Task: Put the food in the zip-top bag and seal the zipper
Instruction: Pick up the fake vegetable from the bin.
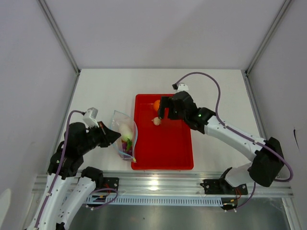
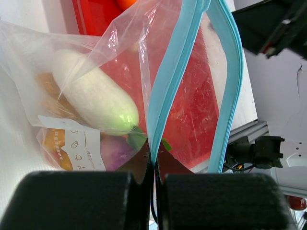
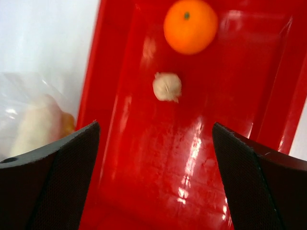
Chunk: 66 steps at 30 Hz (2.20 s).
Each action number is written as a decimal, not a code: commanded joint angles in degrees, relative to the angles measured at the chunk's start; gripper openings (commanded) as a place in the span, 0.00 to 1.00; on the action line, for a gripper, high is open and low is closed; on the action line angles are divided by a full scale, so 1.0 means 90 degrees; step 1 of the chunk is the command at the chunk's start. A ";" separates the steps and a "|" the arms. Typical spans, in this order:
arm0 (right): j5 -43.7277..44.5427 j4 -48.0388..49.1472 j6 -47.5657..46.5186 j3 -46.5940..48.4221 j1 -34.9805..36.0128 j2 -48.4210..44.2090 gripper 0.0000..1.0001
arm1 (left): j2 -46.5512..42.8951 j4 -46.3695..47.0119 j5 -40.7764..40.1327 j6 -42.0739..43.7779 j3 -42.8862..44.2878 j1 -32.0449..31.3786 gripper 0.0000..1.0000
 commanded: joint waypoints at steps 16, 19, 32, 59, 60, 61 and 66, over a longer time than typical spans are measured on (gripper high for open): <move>-0.0279 0.0365 0.0265 0.0954 0.0079 0.3032 0.89 | -0.0176 0.0014 0.0146 0.0033 0.0008 -0.0011 0.00; -0.0181 0.0404 0.0246 0.0983 0.0186 0.3197 0.87 | -0.0205 0.0014 0.0117 0.0013 0.0018 -0.0011 0.01; 0.0101 0.0453 0.0207 0.1325 0.0255 0.3705 0.69 | -0.0234 0.0034 0.0117 -0.0026 -0.0041 -0.0011 0.00; 0.0727 0.0014 -0.0067 0.1248 0.0382 0.2772 0.16 | -0.0225 -0.0035 0.0049 0.0042 -0.0041 -0.0011 0.01; 0.0746 -0.0025 -0.0076 0.1170 0.0421 0.2594 0.16 | -0.0225 -0.0035 0.0029 0.0042 -0.0031 -0.0011 0.00; 0.0766 -0.0112 -0.0086 0.1034 0.0450 0.2399 0.16 | -0.0215 -0.0025 0.0039 0.0052 -0.0041 -0.0011 0.01; 0.0707 -0.0308 -0.0262 0.0662 0.0869 0.0937 0.17 | -0.0176 0.0024 0.0068 0.0062 -0.0061 -0.0011 0.01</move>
